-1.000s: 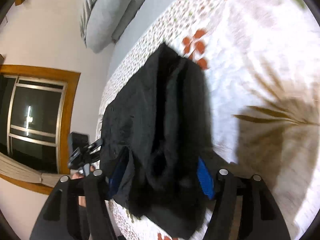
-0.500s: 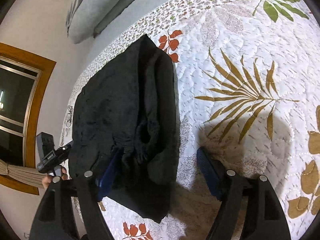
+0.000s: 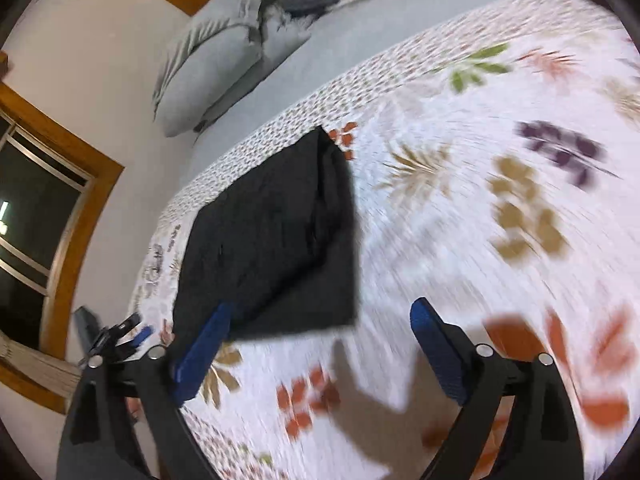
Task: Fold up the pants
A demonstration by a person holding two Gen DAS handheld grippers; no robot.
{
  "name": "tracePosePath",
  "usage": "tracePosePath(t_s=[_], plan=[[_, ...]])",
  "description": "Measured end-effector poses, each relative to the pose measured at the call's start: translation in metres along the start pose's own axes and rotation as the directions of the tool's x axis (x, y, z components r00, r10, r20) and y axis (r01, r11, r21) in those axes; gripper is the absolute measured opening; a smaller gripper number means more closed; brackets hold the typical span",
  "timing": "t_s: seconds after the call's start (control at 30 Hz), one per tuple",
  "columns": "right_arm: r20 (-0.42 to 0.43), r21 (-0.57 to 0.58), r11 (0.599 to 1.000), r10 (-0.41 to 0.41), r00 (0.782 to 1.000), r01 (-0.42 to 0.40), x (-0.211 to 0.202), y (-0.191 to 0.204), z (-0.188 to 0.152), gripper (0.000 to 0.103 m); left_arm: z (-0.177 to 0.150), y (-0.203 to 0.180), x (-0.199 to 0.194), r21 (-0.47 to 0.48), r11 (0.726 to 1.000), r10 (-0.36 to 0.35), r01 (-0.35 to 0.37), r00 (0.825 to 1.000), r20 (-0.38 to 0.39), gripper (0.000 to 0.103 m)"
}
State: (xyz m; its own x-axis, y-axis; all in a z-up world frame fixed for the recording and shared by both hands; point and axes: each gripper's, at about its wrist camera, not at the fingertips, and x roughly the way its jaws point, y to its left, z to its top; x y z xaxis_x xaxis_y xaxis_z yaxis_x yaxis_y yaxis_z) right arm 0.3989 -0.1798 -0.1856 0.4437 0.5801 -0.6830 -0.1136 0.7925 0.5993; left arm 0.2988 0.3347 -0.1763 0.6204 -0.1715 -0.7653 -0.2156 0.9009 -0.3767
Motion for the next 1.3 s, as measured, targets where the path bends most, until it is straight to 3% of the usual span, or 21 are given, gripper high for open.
tracePosePath(t_s=[0.17, 0.27, 0.37, 0.5, 0.67, 0.83, 0.93, 1.3], plan=[[0.092, -0.051, 0.989, -0.137, 0.986, 0.142, -0.064, 0.018, -0.075, 0.099, -0.053, -0.018, -0.075, 0.110, 0.983, 0.131, -0.144, 0.984, 0.122, 0.100], [0.129, -0.048, 0.959, -0.272, 0.954, 0.280, -0.103, 0.028, -0.117, 0.099, -0.088, -0.033, -0.125, 0.128, 0.973, 0.165, -0.191, 0.968, 0.187, 0.100], [0.207, -0.025, 0.942, -0.322, 0.924, 0.333, -0.145, 0.042, -0.151, 0.099, -0.115, -0.053, -0.164, 0.134, 0.966, 0.185, -0.220, 0.954, 0.234, 0.100], [0.287, -0.097, 0.909, -0.364, 0.886, 0.405, -0.189, 0.075, -0.194, 0.099, -0.148, -0.086, -0.211, 0.141, 0.962, 0.188, -0.235, 0.940, 0.283, 0.100], [0.354, -0.182, 0.875, -0.367, 0.860, 0.448, -0.238, 0.128, -0.238, 0.099, -0.187, -0.131, -0.267, 0.191, 0.960, 0.136, -0.203, 0.939, 0.316, 0.100], [0.416, -0.259, 0.862, -0.308, 0.855, 0.437, -0.278, 0.174, -0.272, 0.099, -0.227, -0.169, -0.315, 0.286, 0.934, 0.108, -0.213, 0.934, 0.342, 0.100], [0.446, -0.288, 0.850, -0.290, 0.847, 0.442, -0.298, 0.199, -0.291, 0.099, -0.247, -0.181, -0.342, 0.290, 0.931, 0.104, -0.222, 0.922, 0.373, 0.100], [0.468, -0.352, 0.838, -0.229, 0.854, 0.418, -0.333, 0.246, -0.337, 0.099, -0.285, -0.207, -0.384, 0.298, 0.917, 0.132, -0.265, 0.907, 0.400, 0.100]])
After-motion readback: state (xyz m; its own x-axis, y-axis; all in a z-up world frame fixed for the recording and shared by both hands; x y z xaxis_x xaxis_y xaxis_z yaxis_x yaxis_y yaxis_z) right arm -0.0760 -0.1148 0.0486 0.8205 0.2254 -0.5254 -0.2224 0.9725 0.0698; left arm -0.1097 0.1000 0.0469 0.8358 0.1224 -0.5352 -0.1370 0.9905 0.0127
